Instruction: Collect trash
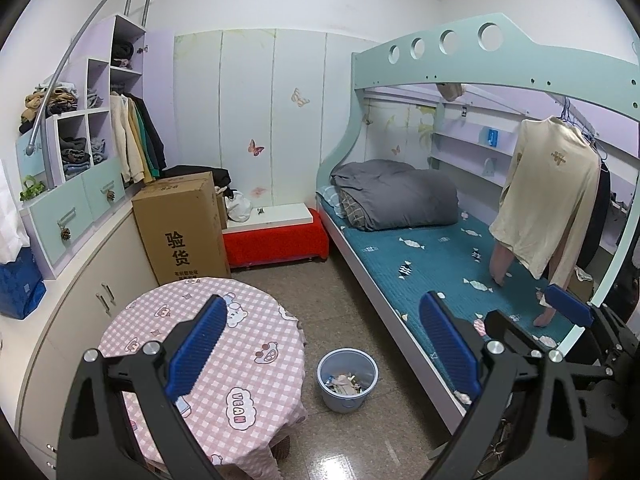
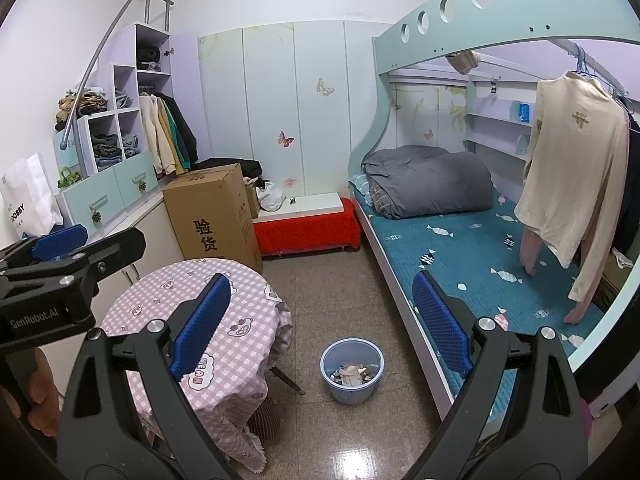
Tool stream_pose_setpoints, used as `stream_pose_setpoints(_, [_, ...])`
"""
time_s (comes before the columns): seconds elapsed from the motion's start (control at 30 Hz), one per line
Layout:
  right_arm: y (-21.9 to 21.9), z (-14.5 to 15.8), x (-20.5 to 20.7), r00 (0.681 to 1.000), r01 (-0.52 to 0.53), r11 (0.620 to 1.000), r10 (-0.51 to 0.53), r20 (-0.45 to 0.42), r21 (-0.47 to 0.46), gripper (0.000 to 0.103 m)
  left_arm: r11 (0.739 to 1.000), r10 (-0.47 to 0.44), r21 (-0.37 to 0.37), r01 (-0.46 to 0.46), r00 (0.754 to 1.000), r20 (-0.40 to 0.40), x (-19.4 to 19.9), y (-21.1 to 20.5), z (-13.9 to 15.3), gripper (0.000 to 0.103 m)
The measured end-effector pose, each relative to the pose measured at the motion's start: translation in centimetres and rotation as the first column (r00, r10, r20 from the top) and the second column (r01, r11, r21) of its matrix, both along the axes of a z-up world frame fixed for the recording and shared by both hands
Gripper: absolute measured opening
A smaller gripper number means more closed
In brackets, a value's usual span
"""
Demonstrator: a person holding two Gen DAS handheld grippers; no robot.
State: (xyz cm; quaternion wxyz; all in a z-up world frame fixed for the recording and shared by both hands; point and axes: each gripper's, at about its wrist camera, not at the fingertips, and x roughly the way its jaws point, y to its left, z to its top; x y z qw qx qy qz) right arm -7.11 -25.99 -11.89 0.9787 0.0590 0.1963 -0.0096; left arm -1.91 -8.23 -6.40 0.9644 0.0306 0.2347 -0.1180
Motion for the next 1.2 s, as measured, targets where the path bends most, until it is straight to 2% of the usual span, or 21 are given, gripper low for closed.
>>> stream_pose_setpoints(1.2, [-0.5, -0.2, 1.6, 1.000, 0.018, 1.000, -0.018, -0.015, 0.011, 0.091, 1.000, -0.031, 0.004, 0.031, 0.999, -0.011, 1.6, -1.9, -0.5, 0.095])
